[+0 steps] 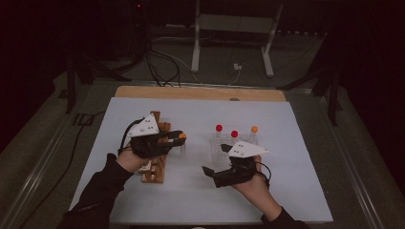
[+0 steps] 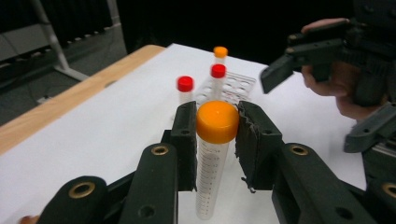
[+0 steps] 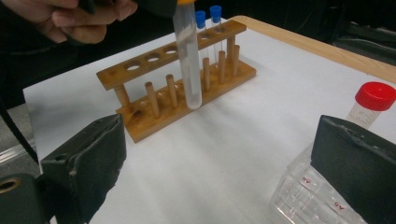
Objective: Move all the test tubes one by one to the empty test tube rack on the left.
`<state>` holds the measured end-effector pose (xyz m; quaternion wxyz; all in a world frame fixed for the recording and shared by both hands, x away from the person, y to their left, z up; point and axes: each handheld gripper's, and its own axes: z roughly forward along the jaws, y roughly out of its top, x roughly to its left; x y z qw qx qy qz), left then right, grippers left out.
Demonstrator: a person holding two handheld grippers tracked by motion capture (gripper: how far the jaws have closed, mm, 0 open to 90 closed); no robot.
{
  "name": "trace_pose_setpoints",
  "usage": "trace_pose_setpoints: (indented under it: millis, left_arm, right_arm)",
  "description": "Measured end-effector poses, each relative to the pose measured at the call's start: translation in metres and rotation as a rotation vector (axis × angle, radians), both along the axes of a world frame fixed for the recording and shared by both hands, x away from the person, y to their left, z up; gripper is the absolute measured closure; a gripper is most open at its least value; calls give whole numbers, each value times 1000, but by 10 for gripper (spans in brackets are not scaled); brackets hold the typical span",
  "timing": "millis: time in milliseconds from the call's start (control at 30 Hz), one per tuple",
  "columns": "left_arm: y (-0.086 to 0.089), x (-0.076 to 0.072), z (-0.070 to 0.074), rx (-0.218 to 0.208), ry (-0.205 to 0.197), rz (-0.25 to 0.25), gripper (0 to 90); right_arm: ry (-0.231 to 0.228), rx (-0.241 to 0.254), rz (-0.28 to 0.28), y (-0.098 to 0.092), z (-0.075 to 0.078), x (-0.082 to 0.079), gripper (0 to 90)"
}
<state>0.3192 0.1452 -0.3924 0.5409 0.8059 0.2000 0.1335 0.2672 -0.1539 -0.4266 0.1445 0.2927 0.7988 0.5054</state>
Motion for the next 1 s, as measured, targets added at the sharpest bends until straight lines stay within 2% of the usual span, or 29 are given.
trace_pose_setpoints:
  millis: [300,567,700,800,1000]
  left_arm:
    - [26,6,14,-3,-29,129,709]
    - [49,12,19,-11,-45,228,709]
    - [60,16,17,-7,-54,284,709]
    - [68,20,14,-7,-45,317,709]
    - [78,26,5,5,-31,359,709]
  right_arm:
    - [8,-10,15,-1,-2,0,0]
    - [6,-10,26,-1,-1,-1,0]
    - [2,-8,33,-2,-1,-1,0]
    - [1,-6,38,-2,-1,-1,0]
    - [2,-2,41,-3,-1,-2,0]
